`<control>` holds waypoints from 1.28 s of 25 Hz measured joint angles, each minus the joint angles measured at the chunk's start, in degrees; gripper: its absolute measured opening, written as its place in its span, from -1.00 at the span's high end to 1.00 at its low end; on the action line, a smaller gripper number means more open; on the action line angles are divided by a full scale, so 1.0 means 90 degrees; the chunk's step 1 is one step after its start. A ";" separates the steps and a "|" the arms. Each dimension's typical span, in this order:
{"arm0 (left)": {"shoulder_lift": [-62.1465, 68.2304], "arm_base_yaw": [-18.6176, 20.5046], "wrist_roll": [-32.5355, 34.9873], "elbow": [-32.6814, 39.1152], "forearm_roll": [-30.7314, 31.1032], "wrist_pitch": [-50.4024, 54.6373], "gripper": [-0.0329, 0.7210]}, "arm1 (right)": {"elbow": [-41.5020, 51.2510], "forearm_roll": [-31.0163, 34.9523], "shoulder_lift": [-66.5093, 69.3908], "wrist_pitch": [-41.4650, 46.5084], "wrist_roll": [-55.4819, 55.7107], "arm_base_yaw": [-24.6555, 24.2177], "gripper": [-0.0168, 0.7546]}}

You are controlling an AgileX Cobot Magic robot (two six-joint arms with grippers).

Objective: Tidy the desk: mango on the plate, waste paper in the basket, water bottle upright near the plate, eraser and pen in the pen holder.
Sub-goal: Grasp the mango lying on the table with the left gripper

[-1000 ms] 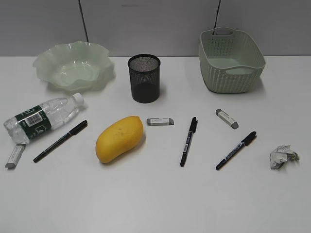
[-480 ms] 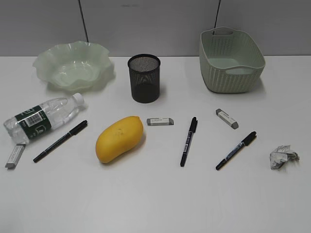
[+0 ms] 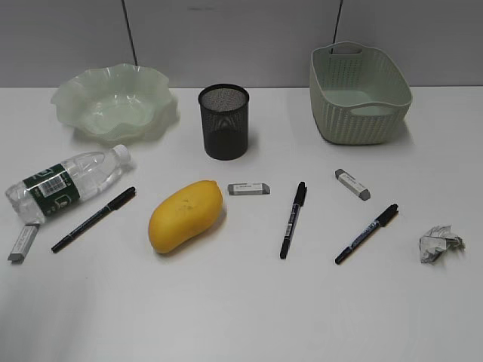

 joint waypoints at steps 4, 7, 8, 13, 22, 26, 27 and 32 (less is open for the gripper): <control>0.1325 -0.0335 0.0529 -0.0357 -0.0493 -0.0035 -0.61 | 0.0000 0.0000 0.0000 0.0000 0.0000 0.0000 -0.51; 0.1948 -0.0826 0.0630 -0.0599 -0.0534 -0.0058 -0.62 | 0.0000 0.0000 0.0000 0.0000 0.0000 0.0000 -0.51; 0.2163 -0.1040 0.0666 -0.0674 -0.0522 -0.0103 -0.64 | 0.0000 0.0000 0.0000 0.0000 0.0000 0.0000 -0.51; 0.3173 -0.2078 0.0772 -0.0957 -0.0318 -0.0266 -0.77 | 0.0000 0.0000 0.0000 0.0000 0.0000 0.0000 -0.51; 0.5270 -0.3206 0.0812 -0.2009 0.0324 0.0038 -0.87 | 0.0000 0.0000 0.0000 0.0000 0.0000 0.0000 -0.51; 0.6175 -0.3410 0.0812 -0.2520 0.0599 0.0301 -0.87 | 0.0000 0.0000 0.0000 0.0000 0.0000 0.0000 -0.51; 0.6357 -0.3419 0.0812 -0.2615 0.0606 0.0324 -0.87 | 0.0000 0.0000 0.0000 0.0000 0.0000 0.0000 -0.51; 0.7238 -0.3428 0.0812 -0.3157 0.0696 0.0324 -0.87 | 0.0000 0.0000 0.0000 0.0000 0.0000 0.0000 -0.51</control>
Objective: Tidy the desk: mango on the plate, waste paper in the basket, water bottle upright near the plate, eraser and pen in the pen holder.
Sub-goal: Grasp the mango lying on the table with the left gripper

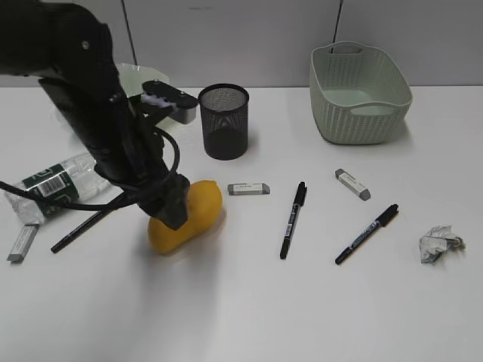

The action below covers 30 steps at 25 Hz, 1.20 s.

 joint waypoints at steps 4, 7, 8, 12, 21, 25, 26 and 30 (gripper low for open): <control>0.0517 0.0000 0.0000 -0.0404 0.0171 0.0004 -0.87 | 0.0000 0.0000 0.0000 0.0000 0.0000 0.0000 -0.51; 0.0816 0.0000 0.0000 -0.0577 0.0321 0.0004 -0.87 | 0.0000 0.0000 0.0000 0.0000 0.0000 0.0000 -0.51; 0.0904 0.0000 0.0000 -0.0612 0.0379 0.0004 -0.87 | 0.0000 0.0000 0.0000 0.0000 0.0000 0.0000 -0.51; 0.1158 0.0000 0.0027 -0.0638 0.0447 -0.0005 -0.87 | 0.0000 0.0000 0.0000 0.0000 0.0000 0.0000 -0.51; 0.1493 -0.0008 0.0067 -0.0739 0.0455 -0.0389 -0.86 | 0.0000 0.0000 0.0000 0.0000 0.0000 0.0000 -0.51; 0.1533 -0.0008 0.0074 -0.0760 0.0455 -0.0485 -0.77 | 0.0000 0.0000 0.0000 0.0000 0.0000 0.0000 -0.51; 0.1548 -0.0008 0.0074 -0.0760 0.0455 -0.0485 -0.69 | 0.0000 0.0000 0.0000 0.0000 0.0000 0.0000 -0.51; 0.1561 -0.0008 0.0074 -0.0793 0.0455 -0.0452 -0.59 | 0.0000 0.0000 0.0000 0.0000 0.0000 0.0000 -0.51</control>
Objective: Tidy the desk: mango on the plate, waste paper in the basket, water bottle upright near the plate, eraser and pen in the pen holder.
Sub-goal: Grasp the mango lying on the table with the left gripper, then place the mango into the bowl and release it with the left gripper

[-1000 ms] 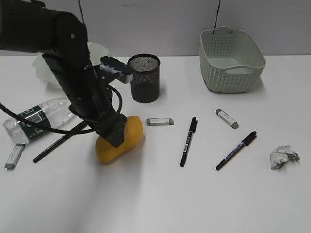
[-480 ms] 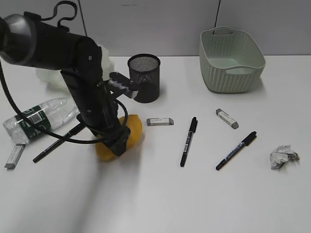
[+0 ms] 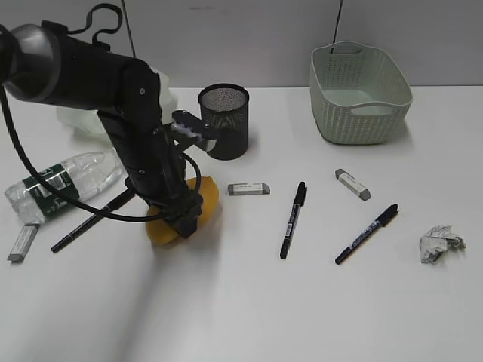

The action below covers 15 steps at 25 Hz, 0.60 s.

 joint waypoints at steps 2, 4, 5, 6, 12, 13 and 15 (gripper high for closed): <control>0.0023 0.0000 0.0000 -0.0087 0.0000 0.0178 -0.59 | 0.0000 0.0000 0.0000 0.0000 0.0000 0.0000 -0.51; 0.0036 0.0000 0.0000 -0.0280 0.0000 0.0510 -0.59 | 0.0000 0.0000 0.0000 0.0000 0.0000 0.0000 -0.51; 0.0036 0.0000 0.0000 -0.0400 0.0000 0.0741 -0.59 | 0.0000 0.0000 0.0000 0.0000 0.0000 0.0000 -0.51; 0.0028 0.0000 -0.0006 -0.0566 0.0000 0.0963 -0.59 | 0.0000 0.0000 0.0000 0.0000 0.0000 0.0000 -0.51; -0.0387 0.0206 -0.0108 -0.1509 0.0005 0.1708 -0.59 | 0.0000 0.0000 0.0000 0.0000 0.0000 0.0000 -0.51; -0.0477 0.0325 -0.0156 -0.1701 0.0005 0.1732 -0.59 | 0.0000 0.0000 0.0000 0.0000 0.0000 0.0000 -0.51; -0.0557 0.0602 -0.0271 -0.2087 0.0005 0.1788 -0.59 | 0.0000 0.0000 0.0000 0.0000 0.0000 0.0000 -0.51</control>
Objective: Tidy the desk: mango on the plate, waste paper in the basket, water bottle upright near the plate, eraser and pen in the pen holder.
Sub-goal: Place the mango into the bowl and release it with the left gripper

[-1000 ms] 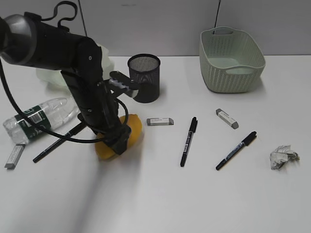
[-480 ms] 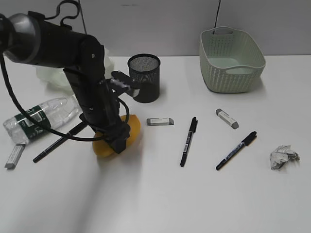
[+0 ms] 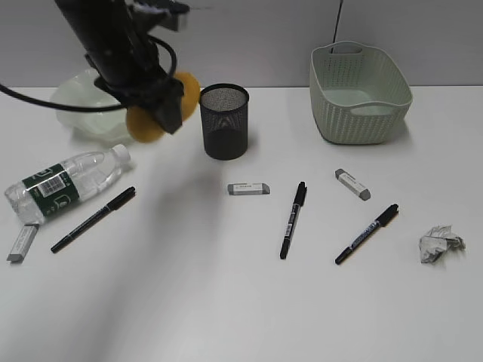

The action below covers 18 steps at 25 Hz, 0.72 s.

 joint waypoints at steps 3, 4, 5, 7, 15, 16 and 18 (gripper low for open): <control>-0.0030 0.0524 -0.0114 -0.0480 0.0000 -0.0099 -0.59 | 0.0000 0.0000 0.0000 0.0000 0.0000 0.0000 -0.51; -0.0030 0.0713 -0.0122 -0.0556 0.0000 -0.0210 -0.59 | 0.0000 0.0000 0.0000 0.0000 0.0000 0.0000 -0.51; -0.0030 0.0905 -0.0138 -0.0609 0.0000 -0.0371 -0.59 | 0.0000 0.0000 0.0000 0.0000 0.0000 0.0000 -0.51; -0.0030 0.1244 -0.0152 -0.0636 -0.0007 -0.0713 -0.59 | 0.0000 0.0000 0.0000 0.0000 0.0000 0.0000 -0.51; 0.0741 0.2174 -0.0191 -0.0641 -0.0550 -0.2233 -0.59 | 0.0000 0.0000 0.0000 0.0000 0.0000 0.0000 -0.51; 0.0892 0.2188 -0.0191 -0.0641 -0.0566 -0.2421 -0.59 | 0.0000 0.0000 0.0000 0.0000 0.0000 0.0000 -0.51; 0.1152 0.2195 -0.0200 -0.0641 -0.0611 -0.2770 -0.59 | 0.0000 0.0000 0.0000 0.0000 0.0000 0.0000 -0.51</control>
